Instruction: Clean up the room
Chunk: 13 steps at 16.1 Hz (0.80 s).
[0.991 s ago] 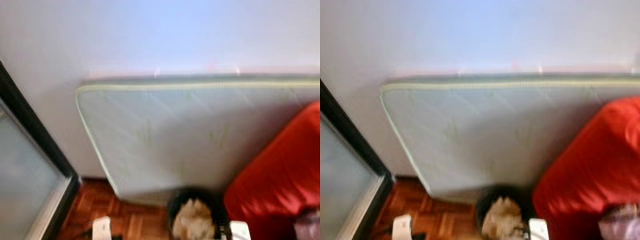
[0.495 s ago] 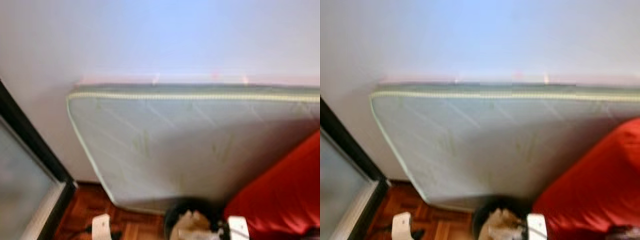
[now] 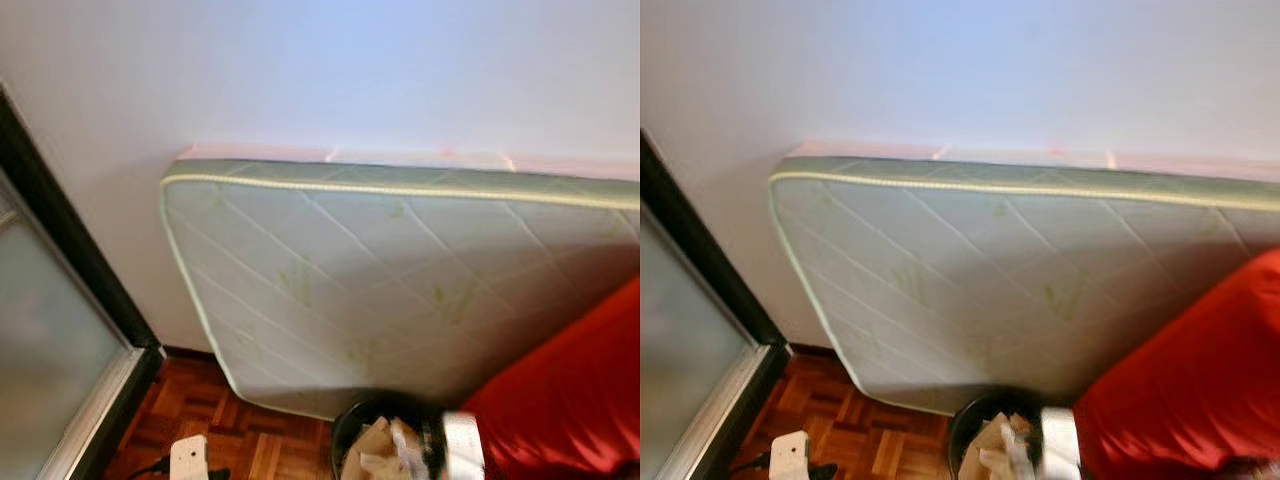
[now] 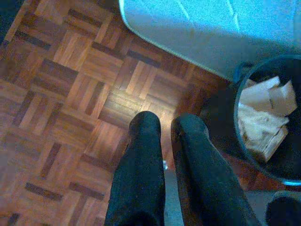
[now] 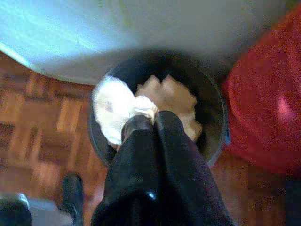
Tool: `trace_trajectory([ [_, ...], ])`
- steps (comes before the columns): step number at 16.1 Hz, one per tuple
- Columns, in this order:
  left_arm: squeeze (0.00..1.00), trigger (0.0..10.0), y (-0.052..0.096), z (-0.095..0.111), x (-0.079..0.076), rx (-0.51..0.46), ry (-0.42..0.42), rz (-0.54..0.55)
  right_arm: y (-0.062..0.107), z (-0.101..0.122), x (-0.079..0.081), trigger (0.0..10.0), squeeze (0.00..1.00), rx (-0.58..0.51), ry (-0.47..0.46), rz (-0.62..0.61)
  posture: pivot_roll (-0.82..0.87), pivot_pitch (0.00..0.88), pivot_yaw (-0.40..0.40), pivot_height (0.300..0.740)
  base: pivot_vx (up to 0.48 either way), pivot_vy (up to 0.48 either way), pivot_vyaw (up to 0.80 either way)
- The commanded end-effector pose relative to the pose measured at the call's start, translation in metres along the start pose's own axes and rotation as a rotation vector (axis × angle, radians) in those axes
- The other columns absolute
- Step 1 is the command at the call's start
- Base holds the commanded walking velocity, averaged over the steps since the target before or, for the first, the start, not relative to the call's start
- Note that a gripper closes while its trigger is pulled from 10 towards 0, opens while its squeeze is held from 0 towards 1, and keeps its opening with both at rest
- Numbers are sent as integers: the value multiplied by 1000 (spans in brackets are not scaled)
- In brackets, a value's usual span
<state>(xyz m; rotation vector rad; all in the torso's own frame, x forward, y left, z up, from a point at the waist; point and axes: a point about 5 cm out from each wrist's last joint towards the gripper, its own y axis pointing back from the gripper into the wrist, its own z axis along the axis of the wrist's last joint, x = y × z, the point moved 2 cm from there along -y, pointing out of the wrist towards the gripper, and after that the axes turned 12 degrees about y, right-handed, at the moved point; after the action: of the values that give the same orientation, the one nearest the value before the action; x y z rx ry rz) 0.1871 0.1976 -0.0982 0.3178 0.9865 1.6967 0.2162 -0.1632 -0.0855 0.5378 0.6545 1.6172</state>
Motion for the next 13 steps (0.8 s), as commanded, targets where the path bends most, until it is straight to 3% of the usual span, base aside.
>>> trace_trajectory([
  [1, 0, 10000, 0, 1, 0, -6, -27, -8, -13, 50, -2, 10000, 0, -130, 1, -14, 81, 0, 24, 740, 0, 0, 0],
  [3, 0, 10000, 0, 32, 2, -190, -29, -5, -14, 67, -5, 10000, 0, -198, 6, -11, 82, 0, 23, 740, 0, 0, 0],
  [5, 0, 10000, 7, 80, 1, -453, -35, -43, -13, 80, -12, 10000, 0, -262, -4, -20, 90, 0, 17, 740, 0, 0, 0],
  [6, 0, 10000, 10, 92, -2, -520, -43, -60, -13, 84, -13, 10000, 0, -280, -5, -24, 93, 0, 15, 740, 0, 0, 0],
  [7, 0, 10000, 16, 109, -7, -611, -57, -86, -12, 91, -15, 10000, 0, -313, -5, -32, 92, 0, 14, 740, 0, 0, 0],
  [8, 0, 10000, 35, 138, -26, -795, -113, -156, -9, 107, -21, 10000, 0, -399, -4, -53, 93, 0, 10, 740, 0, 0, 0],
  [10, 0, 10000, 41, 137, -37, -837, -126, -195, -6, 109, -24, 10000, 0, -443, -5, -60, 91, 0, 9, 740, 0, 0, 0],
  [13, 0, 10000, 43, 124, -48, -812, -116, -239, 0, 109, -26, 10000, 0, -497, -3, -72, 82, 0, 11, 740, 0, 0, 0],
])
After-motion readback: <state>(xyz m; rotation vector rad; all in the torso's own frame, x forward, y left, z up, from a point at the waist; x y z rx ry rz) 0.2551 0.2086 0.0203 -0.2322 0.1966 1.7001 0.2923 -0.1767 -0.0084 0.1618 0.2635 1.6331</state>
